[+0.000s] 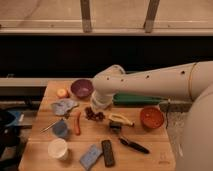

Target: Place grapes in paper cup

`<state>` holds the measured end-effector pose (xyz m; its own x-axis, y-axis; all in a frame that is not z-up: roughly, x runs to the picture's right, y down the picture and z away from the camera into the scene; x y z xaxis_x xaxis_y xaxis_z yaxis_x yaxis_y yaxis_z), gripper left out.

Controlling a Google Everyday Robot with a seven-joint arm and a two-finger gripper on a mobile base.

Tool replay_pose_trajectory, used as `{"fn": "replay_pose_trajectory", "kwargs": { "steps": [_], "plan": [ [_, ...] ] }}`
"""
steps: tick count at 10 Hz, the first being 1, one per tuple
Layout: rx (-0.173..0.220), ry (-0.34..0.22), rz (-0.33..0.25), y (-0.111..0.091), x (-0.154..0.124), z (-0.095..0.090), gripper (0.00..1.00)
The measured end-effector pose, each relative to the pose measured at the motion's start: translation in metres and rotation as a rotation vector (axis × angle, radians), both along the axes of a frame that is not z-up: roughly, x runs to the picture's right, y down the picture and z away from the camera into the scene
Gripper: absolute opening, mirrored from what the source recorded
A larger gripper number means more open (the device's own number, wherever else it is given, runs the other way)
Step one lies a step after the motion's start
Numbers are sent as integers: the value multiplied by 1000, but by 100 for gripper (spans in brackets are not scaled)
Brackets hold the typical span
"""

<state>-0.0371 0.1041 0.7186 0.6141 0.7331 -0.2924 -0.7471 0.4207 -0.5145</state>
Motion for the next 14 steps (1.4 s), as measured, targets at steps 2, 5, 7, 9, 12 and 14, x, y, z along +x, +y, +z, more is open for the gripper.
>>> {"fn": "replay_pose_trajectory", "kwargs": {
  "steps": [2, 5, 7, 9, 12, 14],
  "plan": [
    [23, -53, -35, 2, -12, -18, 0],
    [54, -119, -102, 13, -30, -43, 0],
    [78, -159, -150, 21, -43, -60, 0],
    [100, -199, -185, 21, -53, -74, 0],
    [93, -283, -182, 13, -57, -89, 0],
    [92, -292, -182, 12, -59, -90, 0]
  ]
}}
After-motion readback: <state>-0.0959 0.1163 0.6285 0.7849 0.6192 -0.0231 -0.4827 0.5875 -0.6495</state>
